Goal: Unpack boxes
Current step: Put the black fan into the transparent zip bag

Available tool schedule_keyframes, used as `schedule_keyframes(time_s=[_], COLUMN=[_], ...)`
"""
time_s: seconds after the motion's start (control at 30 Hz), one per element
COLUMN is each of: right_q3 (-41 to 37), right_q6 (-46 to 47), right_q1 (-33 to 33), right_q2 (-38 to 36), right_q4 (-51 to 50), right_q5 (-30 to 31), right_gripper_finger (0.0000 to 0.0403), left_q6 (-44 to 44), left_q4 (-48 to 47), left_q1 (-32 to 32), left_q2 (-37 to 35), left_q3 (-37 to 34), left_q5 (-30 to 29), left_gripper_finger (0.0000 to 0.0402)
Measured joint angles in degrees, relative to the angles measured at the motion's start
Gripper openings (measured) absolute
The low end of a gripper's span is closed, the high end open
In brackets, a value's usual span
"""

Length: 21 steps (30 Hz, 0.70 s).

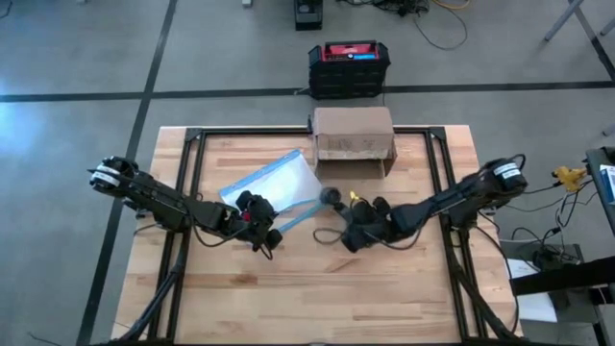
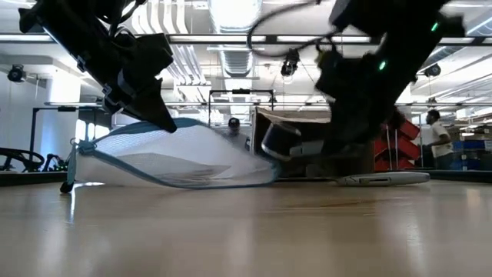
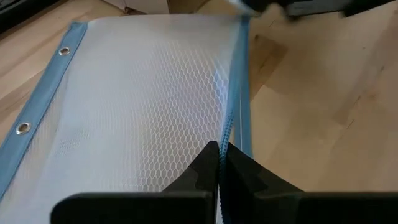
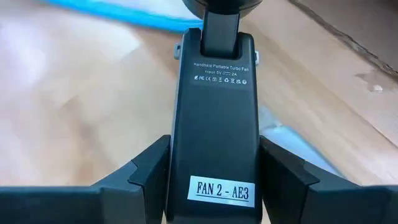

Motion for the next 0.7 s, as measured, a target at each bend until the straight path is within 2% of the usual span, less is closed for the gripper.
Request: schedule_keyframes(time_s=[0.17,0.27,0.47,0.6,0.7], right_q3=[5.6,8.7,14.6,18.6,21.3], right_q6=[-5.2,-10.2,-21.1,-27.4,-34.8], right_q1=[5.8,7.3,5.0,2.5,0.0], right_q2=[-0.3,1.6,8.7,12.4,14.3], right_q4=[-4.2,-4.0,-4.9,-6.2,-5.1], right_q5=[-1.3,-2.3,-6.5,-9.0,-14.0], right_gripper_finger=[0.0177,0.0177,0.0177,0.0177,0.0177], left_q6=[0.5,4.2,16.0,21.3,24.9], left_q4=[1.1,6.1,18.9,20.0,19.9], left_q1=[0.0,0.0,-0.3,-0.8,-1.4], left_q2=[0.0,0.0,0.0,0.0,0.0], left_q3=[0.0,0.0,0.0,0.0,0.0], left_q5=[0.0,0.1,8.5,12.1,14.5], left_gripper_finger=[0.0,0.0,0.0,0.0,0.0])
